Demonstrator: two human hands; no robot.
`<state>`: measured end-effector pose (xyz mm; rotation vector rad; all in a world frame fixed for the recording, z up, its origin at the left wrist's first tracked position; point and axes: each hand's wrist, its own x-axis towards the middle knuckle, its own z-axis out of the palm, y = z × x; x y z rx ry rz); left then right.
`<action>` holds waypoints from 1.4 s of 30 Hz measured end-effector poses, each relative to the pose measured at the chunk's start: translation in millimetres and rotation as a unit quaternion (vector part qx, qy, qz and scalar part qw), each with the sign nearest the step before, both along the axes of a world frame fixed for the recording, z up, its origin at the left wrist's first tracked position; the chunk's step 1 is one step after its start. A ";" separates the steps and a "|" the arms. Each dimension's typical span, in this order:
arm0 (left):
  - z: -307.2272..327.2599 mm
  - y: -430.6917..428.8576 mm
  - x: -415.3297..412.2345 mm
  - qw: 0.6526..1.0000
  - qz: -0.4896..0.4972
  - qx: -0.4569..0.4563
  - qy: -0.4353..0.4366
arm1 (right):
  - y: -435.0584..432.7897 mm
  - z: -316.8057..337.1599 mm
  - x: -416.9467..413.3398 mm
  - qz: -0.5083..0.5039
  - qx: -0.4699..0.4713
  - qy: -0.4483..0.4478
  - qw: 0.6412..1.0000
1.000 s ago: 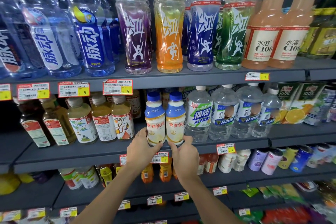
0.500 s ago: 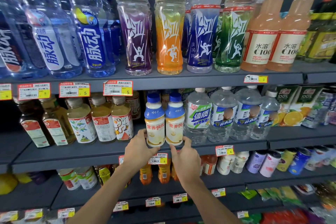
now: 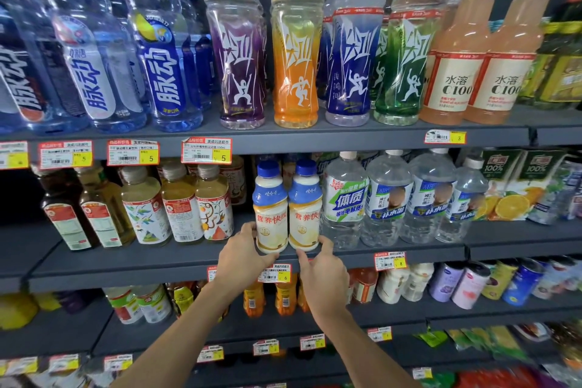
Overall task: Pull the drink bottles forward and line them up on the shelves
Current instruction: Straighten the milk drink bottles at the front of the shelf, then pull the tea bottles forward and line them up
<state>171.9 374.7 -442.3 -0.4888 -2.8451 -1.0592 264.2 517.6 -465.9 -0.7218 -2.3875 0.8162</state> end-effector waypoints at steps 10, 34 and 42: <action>-1.2 1.1 2.1 1.000 0.006 -0.011 0.005 | -5.1 0.0 1.5 -0.026 0.012 0.003 1.000; 3.4 -84.4 14.3 0.964 0.223 0.080 0.118 | -79.6 6.8 -17.4 0.207 0.042 0.064 0.975; 2.9 -120.8 -8.7 0.973 0.210 0.064 0.074 | -127.7 23.6 -80.2 0.134 0.024 0.031 0.990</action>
